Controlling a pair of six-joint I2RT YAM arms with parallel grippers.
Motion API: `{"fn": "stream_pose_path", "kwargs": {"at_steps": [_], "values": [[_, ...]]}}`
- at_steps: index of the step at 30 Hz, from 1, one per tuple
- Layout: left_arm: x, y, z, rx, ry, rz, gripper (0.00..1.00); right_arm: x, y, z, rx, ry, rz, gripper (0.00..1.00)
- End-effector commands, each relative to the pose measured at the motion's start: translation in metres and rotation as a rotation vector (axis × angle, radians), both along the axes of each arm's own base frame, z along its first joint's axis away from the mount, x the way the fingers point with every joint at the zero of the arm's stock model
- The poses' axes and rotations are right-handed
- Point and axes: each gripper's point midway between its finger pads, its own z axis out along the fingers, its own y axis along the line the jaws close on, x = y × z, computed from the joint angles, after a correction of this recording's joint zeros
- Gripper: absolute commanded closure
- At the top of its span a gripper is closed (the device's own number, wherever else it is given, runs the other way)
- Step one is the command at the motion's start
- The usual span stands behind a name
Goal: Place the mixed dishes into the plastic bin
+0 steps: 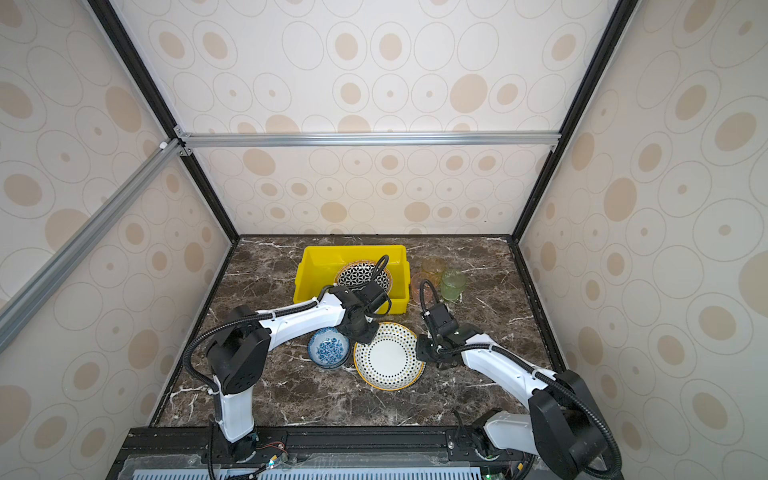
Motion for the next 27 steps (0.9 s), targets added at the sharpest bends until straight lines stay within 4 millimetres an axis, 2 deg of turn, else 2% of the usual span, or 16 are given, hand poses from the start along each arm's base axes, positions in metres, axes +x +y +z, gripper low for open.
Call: {"fn": "stream_pose_path", "kwargs": {"at_steps": [1,13,18,27], "values": [[0.002,0.011,-0.003,0.04,0.008,0.017,0.8,-0.019,-0.002,-0.016,-0.023,0.075,0.01,0.89],[0.005,0.012,-0.001,0.062,0.007,0.008,0.88,-0.018,-0.001,-0.017,-0.023,0.075,0.01,0.89],[0.007,0.016,0.001,0.079,-0.002,0.011,0.95,-0.017,0.0,-0.016,-0.021,0.076,0.009,0.89],[0.012,0.019,0.009,0.078,-0.028,0.022,1.0,-0.018,0.001,-0.016,-0.021,0.076,0.011,0.88]]}}
